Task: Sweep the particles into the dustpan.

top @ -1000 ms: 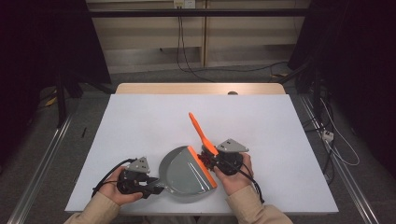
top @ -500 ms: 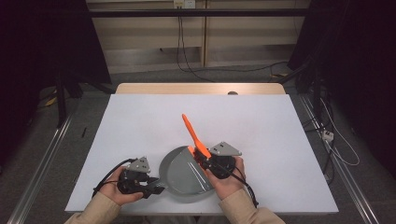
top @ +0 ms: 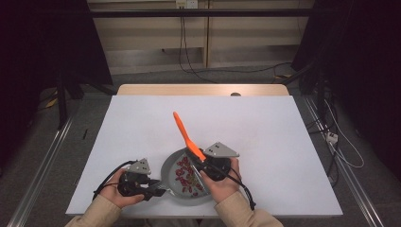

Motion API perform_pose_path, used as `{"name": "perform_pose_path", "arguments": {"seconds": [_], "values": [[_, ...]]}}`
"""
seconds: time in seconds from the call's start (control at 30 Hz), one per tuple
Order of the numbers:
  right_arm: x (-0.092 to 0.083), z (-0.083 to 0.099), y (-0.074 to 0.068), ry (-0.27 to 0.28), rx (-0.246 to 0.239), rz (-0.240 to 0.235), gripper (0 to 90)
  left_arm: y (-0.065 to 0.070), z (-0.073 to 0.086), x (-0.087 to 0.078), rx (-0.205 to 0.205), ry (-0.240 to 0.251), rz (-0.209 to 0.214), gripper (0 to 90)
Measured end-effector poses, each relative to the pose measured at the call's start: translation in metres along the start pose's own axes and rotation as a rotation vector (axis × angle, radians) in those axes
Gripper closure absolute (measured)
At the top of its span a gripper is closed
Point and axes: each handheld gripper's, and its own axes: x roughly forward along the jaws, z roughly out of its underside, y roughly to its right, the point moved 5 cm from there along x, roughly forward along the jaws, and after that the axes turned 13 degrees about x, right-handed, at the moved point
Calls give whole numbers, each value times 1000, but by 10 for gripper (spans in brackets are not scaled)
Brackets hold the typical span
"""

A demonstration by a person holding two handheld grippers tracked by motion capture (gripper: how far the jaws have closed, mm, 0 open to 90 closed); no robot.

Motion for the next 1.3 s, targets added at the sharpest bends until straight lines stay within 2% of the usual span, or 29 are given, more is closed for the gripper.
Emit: {"name": "perform_pose_path", "arguments": {"seconds": [0.1,0.33,0.47,0.53,0.6,0.73,0.8,0.83,0.9,0.97,1.03,1.07,1.1,1.17,1.3], "values": [[-5,-7,10,15,19,2,713,0,0,0,-1,1,0,627],[-13,-10,43,35,34,69,712,0,0,0,-4,2,1,627],[-8,-3,59,18,6,143,712,0,-1,0,-12,7,2,626],[-4,1,63,-1,-5,158,712,0,-1,0,-6,0,2,626],[-1,5,60,-3,-6,140,713,0,-1,0,-7,0,2,627],[3,11,39,-29,-70,131,711,0,-1,0,-8,0,2,627],[5,13,31,-33,-83,123,710,0,-1,0,-7,-9,-7,626],[5,13,27,-35,-80,114,710,0,-1,1,-14,5,1,626],[5,14,21,-35,-56,84,711,0,-1,1,-11,6,-1,625],[4,13,18,-29,-52,69,711,0,0,0,-7,5,-1,624],[2,10,17,-10,21,14,712,0,0,0,-5,6,-2,624],[0,8,16,-9,37,-1,712,0,1,0,-3,-4,-12,623],[-1,6,15,-4,41,-4,712,0,1,0,-3,2,-9,622],[-3,2,17,14,16,11,712,0,1,1,2,12,-5,619],[-8,-3,28,29,37,29,712,1,1,4,0,22,-19,597]]}}
